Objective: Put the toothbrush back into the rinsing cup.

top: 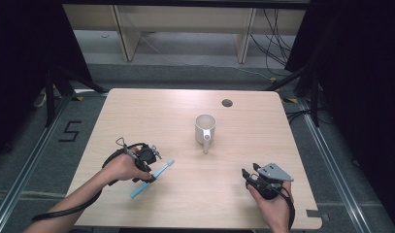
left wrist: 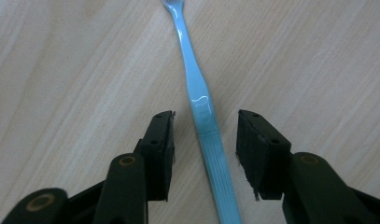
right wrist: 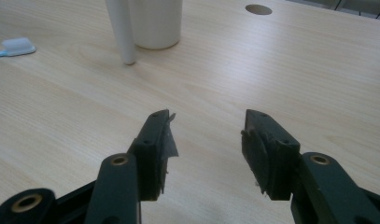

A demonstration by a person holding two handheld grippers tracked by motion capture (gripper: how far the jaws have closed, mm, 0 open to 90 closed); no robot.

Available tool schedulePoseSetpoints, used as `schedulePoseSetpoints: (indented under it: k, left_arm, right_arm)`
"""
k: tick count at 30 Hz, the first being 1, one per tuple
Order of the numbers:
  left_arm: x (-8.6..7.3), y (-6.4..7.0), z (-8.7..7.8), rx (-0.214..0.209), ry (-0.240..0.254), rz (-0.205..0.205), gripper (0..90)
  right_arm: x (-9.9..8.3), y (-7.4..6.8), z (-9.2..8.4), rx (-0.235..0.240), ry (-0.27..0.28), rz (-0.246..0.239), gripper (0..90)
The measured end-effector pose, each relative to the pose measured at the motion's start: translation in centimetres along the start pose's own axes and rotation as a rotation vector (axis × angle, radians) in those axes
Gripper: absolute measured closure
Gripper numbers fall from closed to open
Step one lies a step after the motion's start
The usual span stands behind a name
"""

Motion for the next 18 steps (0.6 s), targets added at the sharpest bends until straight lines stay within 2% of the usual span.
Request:
schedulePoseSetpoints:
  k: [1, 2, 4, 7, 8, 10, 11, 14, 15, 16, 17, 18]
  left_arm:
    - [0.00, 0.00, 0.00, 0.000, 0.000, 0.000, 57.5]
    - [0.09, -0.04, 0.05, 0.005, -0.012, 0.006, 57.5]
    - [0.23, -0.01, 0.21, 0.003, -0.041, 0.013, 59.1]
    - [0.34, 0.06, 0.35, 0.005, -0.049, 0.022, 61.0]
    - [0.41, 0.11, 0.47, 0.006, -0.061, 0.036, 62.0]
    - [0.45, 0.17, 0.52, 0.005, -0.061, 0.034, 63.6]
    - [0.58, 0.19, 0.61, 0.011, -0.069, 0.047, 64.5]
    - [0.72, 0.27, 0.73, 0.009, -0.073, 0.049, 65.2]
    - [0.81, 0.29, 0.80, 0.011, -0.080, 0.049, 65.3]
    - [0.81, 0.29, 0.80, 0.011, -0.080, 0.049, 65.5]
    - [0.87, 0.31, 0.85, 0.014, -0.085, 0.046, 65.5]
    - [0.95, 0.27, 0.96, 0.019, -0.079, 0.048, 66.1]
  right_arm:
    - [0.00, 0.00, 0.00, 0.000, 0.000, 0.000, 52.1]
    - [0.05, 0.19, 0.03, -0.011, 0.007, -0.028, 51.9]
    - [0.03, -0.16, 0.02, 0.005, -0.004, 0.001, 51.7]
    - [0.13, -0.10, -0.02, 0.002, 0.002, -0.001, 51.5]
    - [0.23, 0.15, -0.04, -0.012, 0.011, -0.028, 51.4]
    - [0.24, 0.14, -0.04, -0.010, 0.011, -0.028, 51.4]
    - [0.26, 0.12, -0.02, -0.010, 0.014, -0.026, 51.4]
    - [0.21, -0.02, 0.01, -0.003, 0.007, -0.024, 51.2]
    - [0.14, -0.32, 0.02, 0.012, -0.002, 0.006, 51.3]
    - [0.14, -0.32, 0.02, 0.012, -0.002, 0.006, 51.3]
    - [0.14, -0.32, 0.01, 0.011, -0.003, 0.002, 51.3]
    - [0.23, -0.14, 0.06, 0.001, 0.004, -0.031, 51.1]
Point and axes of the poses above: each handheld gripper's, and its own axes: z roughly forward along the jaws, x roughly out of its top, y roughly to its right, the point moved 4 cm from there along z, roughly forward along the jaws, and after that the axes turned 13 degrees about -y, right-handed, at the moved point
